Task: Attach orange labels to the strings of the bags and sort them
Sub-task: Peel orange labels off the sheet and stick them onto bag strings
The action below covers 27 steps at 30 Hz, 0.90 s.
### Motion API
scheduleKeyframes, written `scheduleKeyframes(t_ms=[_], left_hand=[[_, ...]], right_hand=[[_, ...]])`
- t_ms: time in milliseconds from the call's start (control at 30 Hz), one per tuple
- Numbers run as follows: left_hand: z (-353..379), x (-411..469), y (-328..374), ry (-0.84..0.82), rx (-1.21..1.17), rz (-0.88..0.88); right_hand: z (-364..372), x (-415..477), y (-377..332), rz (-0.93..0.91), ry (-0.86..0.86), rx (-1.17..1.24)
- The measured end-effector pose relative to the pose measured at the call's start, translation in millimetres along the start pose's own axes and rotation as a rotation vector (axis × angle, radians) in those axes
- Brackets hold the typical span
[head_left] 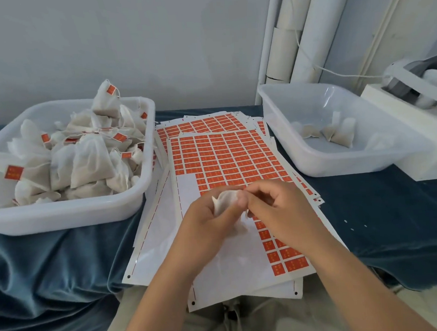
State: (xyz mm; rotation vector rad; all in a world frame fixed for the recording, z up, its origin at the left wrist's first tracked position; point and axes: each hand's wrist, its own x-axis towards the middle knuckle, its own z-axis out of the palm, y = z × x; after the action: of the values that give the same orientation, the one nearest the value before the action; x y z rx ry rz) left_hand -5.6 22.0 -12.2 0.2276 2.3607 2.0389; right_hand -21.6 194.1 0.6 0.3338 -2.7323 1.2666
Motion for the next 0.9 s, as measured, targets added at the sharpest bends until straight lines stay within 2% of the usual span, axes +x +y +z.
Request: scheduleKeyframes(t_ms=[100, 167, 267, 367, 500, 633, 700, 800, 833, 900], left_hand=[[-2, 0, 0, 0.015, 0.056, -0.024], [-4, -1, -1, 0.011, 0.097, -0.062], [-3, -4, 1, -0.089, 0.106, -0.050], [3, -7, 7, -0.153, 0.098, 0.018], [0, -12, 13, -0.113, 0.032, 0.061], [-7, -23, 13, -0.211, -0.070, 0.081], [-7, -27, 14, -0.214, -0.088, 0.058], [-2, -29, 19, -0.146, -0.027, 0.018], [1, -30, 20, -0.117, -0.037, -0.017], [9, -31, 20, -0.093, 0.040, -0.075]], right_hand=[[-18, 5, 1, 0.066, -0.214, -0.019], [-30, 5, 4, 0.158, -0.339, 0.085], [-32, 3, 7, 0.284, -0.440, 0.466], [-25, 2, 8, 0.335, -0.464, 0.819], [-32, 2, 5, 0.263, -0.484, 1.120], [-35, -6, -4, 0.108, -0.579, 1.317], [-31, -8, -10, 0.079, -0.513, 1.253], [-34, -6, -15, 0.026, -0.364, 0.882], [-37, -6, -14, 0.037, -0.372, 0.883], [-46, -5, -11, 0.110, -0.349, 1.075]])
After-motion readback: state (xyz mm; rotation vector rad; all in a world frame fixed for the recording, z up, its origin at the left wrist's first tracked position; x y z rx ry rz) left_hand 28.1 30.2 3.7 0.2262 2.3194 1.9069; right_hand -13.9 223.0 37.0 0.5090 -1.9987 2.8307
